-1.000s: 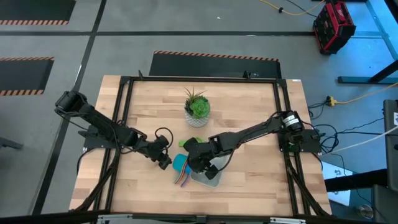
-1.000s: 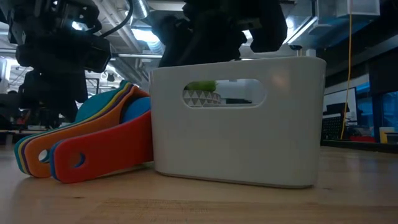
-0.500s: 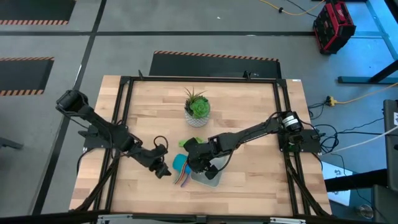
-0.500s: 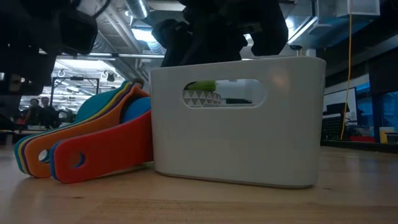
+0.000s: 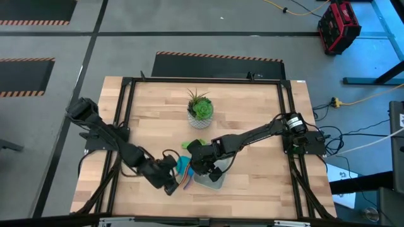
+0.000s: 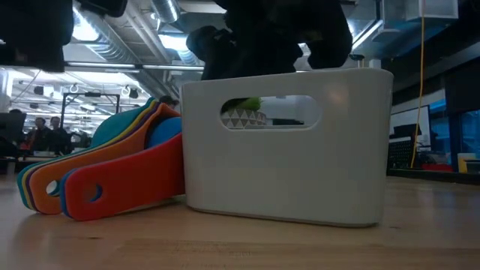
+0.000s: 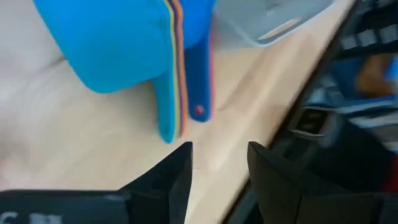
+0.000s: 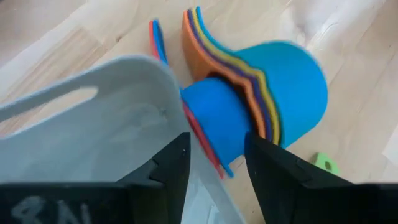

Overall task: Nest measuring cups in basket
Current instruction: Adjust the stacked measuring cups on the table

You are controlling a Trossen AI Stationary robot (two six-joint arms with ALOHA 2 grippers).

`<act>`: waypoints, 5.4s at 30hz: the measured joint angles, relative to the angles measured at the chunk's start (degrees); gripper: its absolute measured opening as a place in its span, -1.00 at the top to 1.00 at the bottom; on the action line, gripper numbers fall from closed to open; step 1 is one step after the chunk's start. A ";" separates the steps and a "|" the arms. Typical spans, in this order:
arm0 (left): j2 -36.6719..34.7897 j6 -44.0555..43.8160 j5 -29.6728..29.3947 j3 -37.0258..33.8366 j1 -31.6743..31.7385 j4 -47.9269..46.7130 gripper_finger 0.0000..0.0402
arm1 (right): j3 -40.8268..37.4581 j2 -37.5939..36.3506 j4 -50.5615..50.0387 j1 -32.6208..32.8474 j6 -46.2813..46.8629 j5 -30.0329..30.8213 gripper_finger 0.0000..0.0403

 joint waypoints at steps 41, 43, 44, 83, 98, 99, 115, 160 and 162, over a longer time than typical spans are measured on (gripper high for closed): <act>9.18 5.04 5.00 7.01 3.19 -4.63 -0.50 | 2.14 -0.04 -4.10 0.09 -0.09 -0.02 0.22; 9.18 5.05 4.45 7.01 3.19 -4.62 -0.56 | 2.14 -0.07 -4.36 0.09 -0.09 -0.02 0.22; 9.18 5.05 4.11 7.01 3.19 -4.62 -0.58 | 2.14 -0.09 -4.61 0.09 -0.09 -0.02 0.22; 19.93 5.00 -2.83 6.97 2.95 4.71 -0.60 | 2.14 -0.13 -6.07 0.09 -0.20 -0.02 0.22; 19.96 5.02 -5.81 6.97 2.97 4.50 -0.57 | 2.14 -0.13 -6.59 0.10 -0.13 -0.02 0.22; 19.96 5.02 -5.83 6.97 2.97 4.45 -0.57 | 2.14 -0.13 -6.59 0.09 -0.13 -0.02 0.22; 19.98 4.69 -5.96 6.97 2.97 1.89 -0.49 | 2.14 -0.13 -6.59 0.09 -0.20 -0.02 0.22; 17.26 5.69 -1.45 6.92 3.08 0.52 0.66 | 0.35 -12.67 -17.78 0.13 3.57 5.13 0.22; 14.98 7.49 -0.37 6.92 3.06 -0.99 0.66 | -0.40 -12.80 -17.80 0.13 4.25 5.27 0.22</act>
